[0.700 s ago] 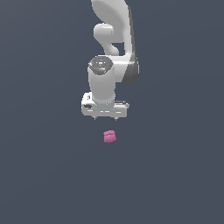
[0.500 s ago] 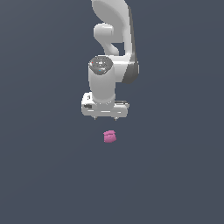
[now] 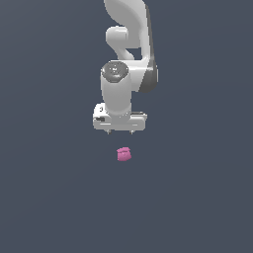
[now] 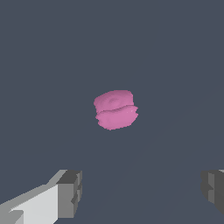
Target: Pick up the object and move it to a goal position.
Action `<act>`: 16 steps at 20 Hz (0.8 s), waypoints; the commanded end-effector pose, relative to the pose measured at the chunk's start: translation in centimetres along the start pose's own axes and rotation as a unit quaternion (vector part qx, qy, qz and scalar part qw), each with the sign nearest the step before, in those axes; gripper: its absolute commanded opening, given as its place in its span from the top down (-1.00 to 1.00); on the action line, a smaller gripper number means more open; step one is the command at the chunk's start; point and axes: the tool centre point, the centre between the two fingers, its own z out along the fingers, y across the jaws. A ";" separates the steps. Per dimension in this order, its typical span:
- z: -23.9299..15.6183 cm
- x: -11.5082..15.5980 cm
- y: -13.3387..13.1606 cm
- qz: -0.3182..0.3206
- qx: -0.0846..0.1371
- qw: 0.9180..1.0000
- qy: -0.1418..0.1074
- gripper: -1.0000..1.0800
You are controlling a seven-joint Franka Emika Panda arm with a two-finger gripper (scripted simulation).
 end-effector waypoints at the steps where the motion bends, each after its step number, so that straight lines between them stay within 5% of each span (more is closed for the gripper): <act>1: 0.0 0.0 0.0 0.000 0.000 1.000 0.000 -0.92; 16: 4.8 3.6 -1.0 -0.086 -0.006 0.996 0.020 -0.92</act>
